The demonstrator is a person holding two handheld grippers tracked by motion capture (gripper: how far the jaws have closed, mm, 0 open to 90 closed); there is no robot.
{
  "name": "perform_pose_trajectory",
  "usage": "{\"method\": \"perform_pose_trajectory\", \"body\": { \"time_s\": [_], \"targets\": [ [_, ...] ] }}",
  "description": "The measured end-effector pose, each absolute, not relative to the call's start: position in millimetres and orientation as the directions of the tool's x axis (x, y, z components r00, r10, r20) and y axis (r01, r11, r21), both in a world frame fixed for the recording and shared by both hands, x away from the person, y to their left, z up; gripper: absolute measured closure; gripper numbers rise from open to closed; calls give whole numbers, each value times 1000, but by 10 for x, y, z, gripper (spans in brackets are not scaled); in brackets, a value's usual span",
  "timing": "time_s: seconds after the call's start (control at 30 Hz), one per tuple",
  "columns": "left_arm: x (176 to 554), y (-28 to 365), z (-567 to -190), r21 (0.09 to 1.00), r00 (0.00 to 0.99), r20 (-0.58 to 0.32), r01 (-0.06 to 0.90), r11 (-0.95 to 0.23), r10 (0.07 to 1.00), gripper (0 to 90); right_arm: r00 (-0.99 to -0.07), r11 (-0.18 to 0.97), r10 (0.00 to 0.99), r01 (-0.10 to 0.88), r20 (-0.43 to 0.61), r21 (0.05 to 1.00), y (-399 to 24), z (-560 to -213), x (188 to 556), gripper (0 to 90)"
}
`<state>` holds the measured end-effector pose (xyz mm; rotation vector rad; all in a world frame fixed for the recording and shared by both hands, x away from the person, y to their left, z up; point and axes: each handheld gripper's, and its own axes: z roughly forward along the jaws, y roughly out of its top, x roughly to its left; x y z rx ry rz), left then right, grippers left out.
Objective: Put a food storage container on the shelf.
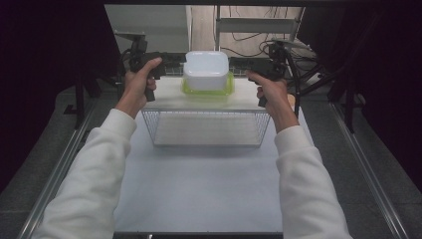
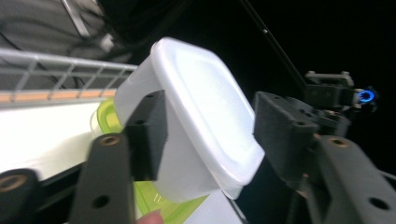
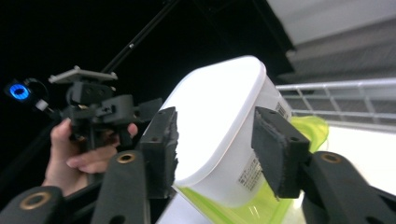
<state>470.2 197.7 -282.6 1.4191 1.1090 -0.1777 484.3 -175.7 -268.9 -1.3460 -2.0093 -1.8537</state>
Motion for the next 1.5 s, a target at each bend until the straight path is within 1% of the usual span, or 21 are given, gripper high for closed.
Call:
{"method": "perform_pose_trajectory", "body": {
  "time_s": [0.13, 0.33, 0.57, 0.67, 0.77, 0.87, 1.07, 1.13, 1.3, 1.5],
  "targets": [
    [4484, 2003, -2734, 767, 580, -590, 620, 165, 562, 350, -661, -41, 572, 568, 486, 822, -1841, -2642, 4682, 425],
    [4039, 2066, -2736, 832, 641, -484, 548, 87, 595, 304, -701, 61, 589, 534, 401, 843, -1981, -2717, 4404, 374],
    [3492, 2099, -3003, 854, 681, -406, 521, -14, 610, 285, -744, 172, 594, 488, 305, 856, -2131, -2903, 3938, 348],
    [3290, 2111, -3187, 846, 694, -396, 530, -53, 601, 281, -750, 221, 605, 480, 268, 849, -2184, -2990, 3762, 341],
    [3111, 2117, -3387, 840, 700, -366, 532, -105, 613, 275, -759, 258, 599, 483, 254, 836, -2232, -3103, 3611, 337],
    [2974, 2119, -3598, 830, 700, -355, 541, -135, 619, 270, -761, 285, 600, 492, 247, 823, -2281, -3247, 3472, 337],
    [2825, 2073, -3995, 808, 692, -331, 559, -186, 641, 265, -750, 313, 602, 537, 274, 783, -2380, -3663, 3270, 337],
    [2805, 2061, -4093, 800, 690, -337, 568, -192, 640, 264, -742, 321, 610, 553, 279, 769, -2413, -3796, 3239, 337],
    [2790, 2048, -4237, 792, 681, -340, 580, -193, 649, 261, -726, 310, 620, 575, 298, 757, -2477, -4001, 3215, 331],
    [2746, 2047, -4268, 801, 680, -314, 565, -200, 663, 236, -732, 310, 619, 561, 285, 768, -2479, -4037, 3200, 284]
  ]
}}
